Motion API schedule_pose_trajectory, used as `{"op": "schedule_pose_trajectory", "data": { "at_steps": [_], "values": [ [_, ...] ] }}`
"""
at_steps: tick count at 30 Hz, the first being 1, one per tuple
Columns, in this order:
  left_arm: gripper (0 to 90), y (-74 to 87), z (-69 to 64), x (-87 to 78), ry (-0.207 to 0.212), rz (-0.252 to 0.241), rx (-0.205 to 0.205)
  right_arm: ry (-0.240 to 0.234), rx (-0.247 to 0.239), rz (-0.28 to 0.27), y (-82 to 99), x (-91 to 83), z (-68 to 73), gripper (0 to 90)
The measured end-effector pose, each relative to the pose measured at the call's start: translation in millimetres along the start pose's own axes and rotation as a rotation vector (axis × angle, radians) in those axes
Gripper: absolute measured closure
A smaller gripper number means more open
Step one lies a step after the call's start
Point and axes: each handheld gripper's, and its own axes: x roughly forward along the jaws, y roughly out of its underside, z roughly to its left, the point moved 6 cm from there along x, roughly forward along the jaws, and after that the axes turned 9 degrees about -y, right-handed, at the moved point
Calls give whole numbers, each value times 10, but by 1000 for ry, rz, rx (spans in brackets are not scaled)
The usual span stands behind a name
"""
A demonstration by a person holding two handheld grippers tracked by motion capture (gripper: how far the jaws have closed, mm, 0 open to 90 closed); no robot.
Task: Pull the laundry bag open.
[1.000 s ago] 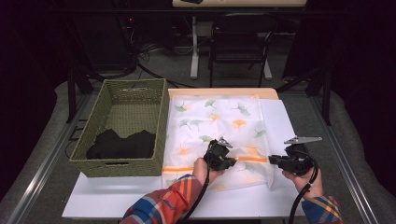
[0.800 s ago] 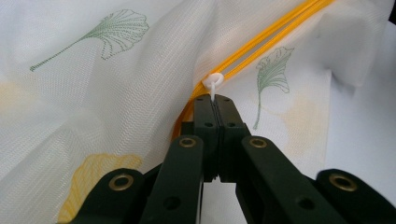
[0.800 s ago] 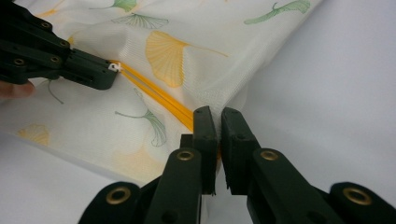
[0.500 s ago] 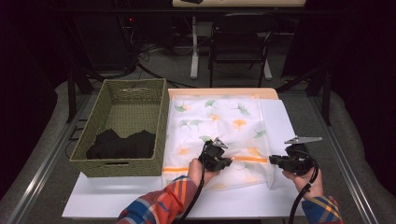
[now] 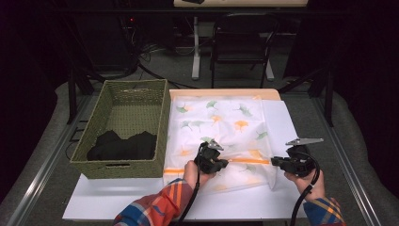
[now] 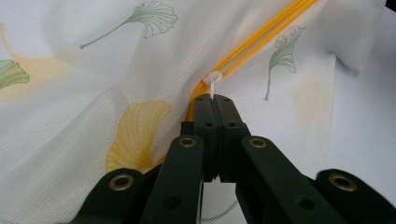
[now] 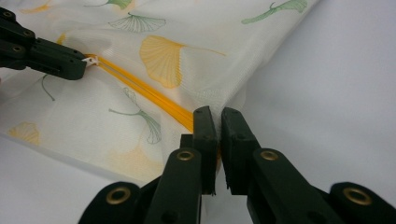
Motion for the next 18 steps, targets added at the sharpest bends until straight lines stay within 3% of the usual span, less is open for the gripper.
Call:
{"op": "schedule_pose_trajectory", "data": {
  "at_steps": [4, 11, 12, 13, 14, 18],
  "values": [
    [900, 14, 8, -12, 8, 1, 2, 2, 2, 3, -1, 2, 0, 859],
    [900, 56, 64, -40, -21, 10, -2, 10, 4, 5, 5, 0, -17, 859],
    [900, 62, 66, -48, -5, 13, -2, 10, 4, 4, 5, -1, -20, 859],
    [900, 70, 75, -54, -19, 10, -1, 11, 6, 4, 6, 1, -20, 860],
    [900, 78, 71, -63, -3, 10, -8, 14, 5, 7, 8, 2, -22, 859],
    [900, 101, 84, -109, -8, 10, -7, 18, 14, 8, 6, 9, -11, 859]
  ]
}}
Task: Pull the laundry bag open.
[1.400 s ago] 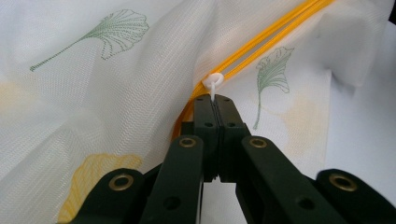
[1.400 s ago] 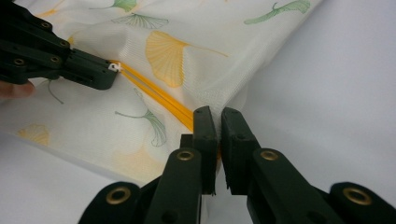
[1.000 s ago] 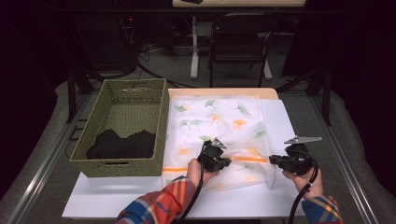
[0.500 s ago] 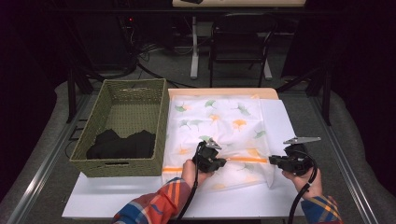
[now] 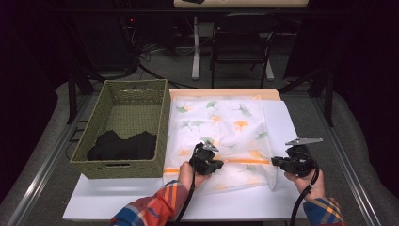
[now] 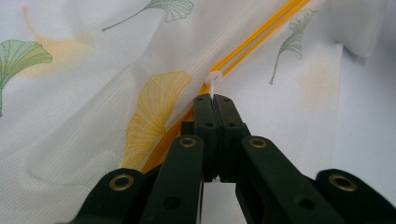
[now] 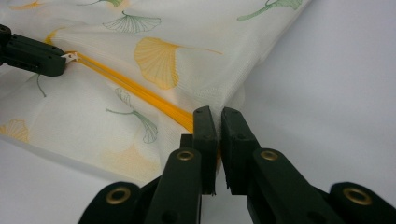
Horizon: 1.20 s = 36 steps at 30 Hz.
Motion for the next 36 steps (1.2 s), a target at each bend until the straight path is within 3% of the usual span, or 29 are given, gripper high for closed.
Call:
{"op": "schedule_pose_trajectory", "data": {
  "at_steps": [19, 36],
  "values": [
    [900, 162, 232, -228, -51, -11, -36, 21, 4, 6, 7, 9, -38, 859],
    [900, 414, 402, -457, -89, -20, -86, 35, 6, 10, 9, 20, -61, 859]
  ]
}}
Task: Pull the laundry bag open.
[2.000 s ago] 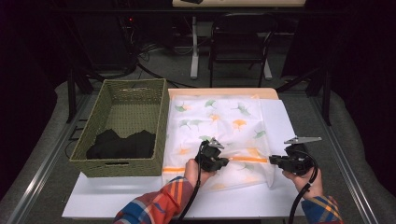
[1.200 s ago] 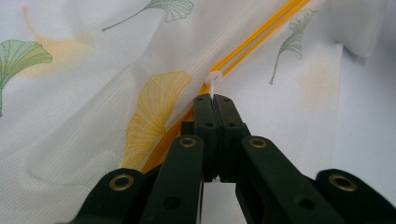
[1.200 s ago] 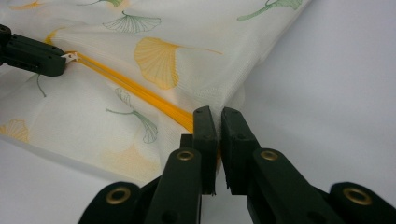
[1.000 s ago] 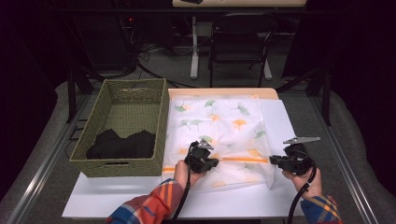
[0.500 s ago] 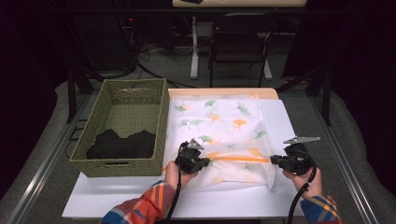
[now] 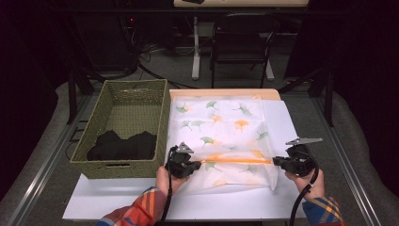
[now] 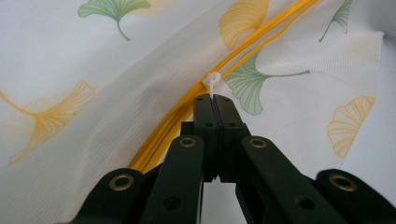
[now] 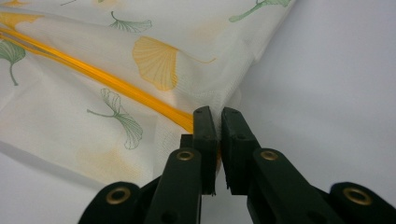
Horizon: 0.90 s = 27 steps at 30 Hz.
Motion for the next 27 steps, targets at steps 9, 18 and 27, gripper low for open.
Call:
{"op": "schedule_pose_trajectory", "data": {
  "at_steps": [9, 18, 27],
  "values": [
    [900, 81, 56, -99, -24, 1, -5, 3, 5, 2, 1, 9, -10, 859],
    [900, 162, 116, -207, -54, -5, -8, 13, 7, 2, 4, 0, -27, 859],
    [900, 248, 184, -318, -74, -1, -18, 15, 9, 2, 3, 2, -30, 858]
  ]
}}
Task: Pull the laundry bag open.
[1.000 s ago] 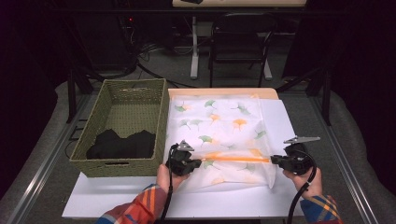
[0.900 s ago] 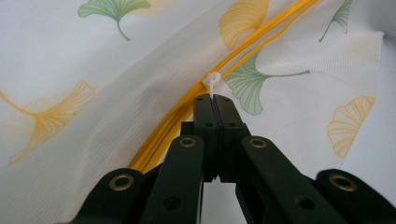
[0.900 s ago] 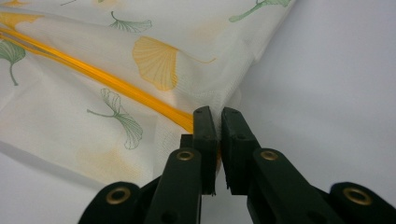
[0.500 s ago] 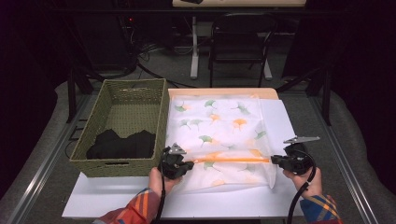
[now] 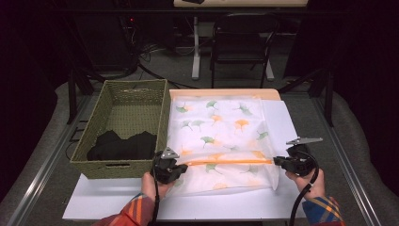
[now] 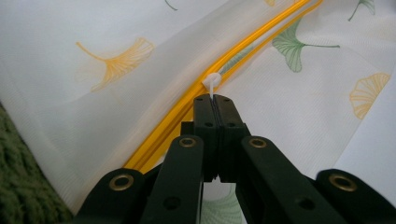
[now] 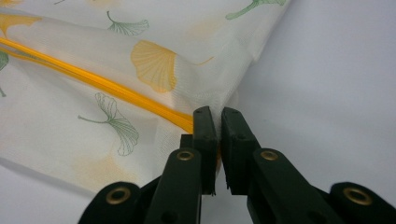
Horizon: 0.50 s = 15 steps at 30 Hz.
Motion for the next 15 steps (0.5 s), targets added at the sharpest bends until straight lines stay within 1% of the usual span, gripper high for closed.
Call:
{"op": "schedule_pose_trajectory", "data": {
  "at_steps": [1, 4, 7, 8, 9, 11, 12, 13, 14, 15],
  "values": [
    [900, 8, 17, -10, -12, -5, 7, 0, 0, 0, 0, -2, 1, 859],
    [900, 31, 41, -44, -16, 1, -2, 0, 1, 1, 1, -1, -4, 859],
    [900, 44, 57, -64, -20, -3, -3, 2, 1, 0, -1, 0, -3, 859],
    [900, 54, 63, -76, -22, 4, -5, 2, -1, 1, -1, -1, -3, 859],
    [900, 59, 67, -73, -27, -3, -4, 0, 1, 0, -1, 0, -3, 859],
    [900, 74, 84, -88, -34, 2, 2, 5, 1, 4, 1, -4, -7, 859],
    [900, 84, 84, -95, -31, 11, -3, 4, 1, 5, 2, -5, -9, 858],
    [900, 89, 94, -101, -35, 7, 0, 4, 2, 5, 2, -5, -9, 859],
    [900, 96, 92, -107, -32, 10, -10, 5, 2, 6, 2, -5, -10, 859],
    [900, 102, 107, -109, -44, 2, -6, 5, 3, 5, 2, -5, -9, 859]
  ]
}}
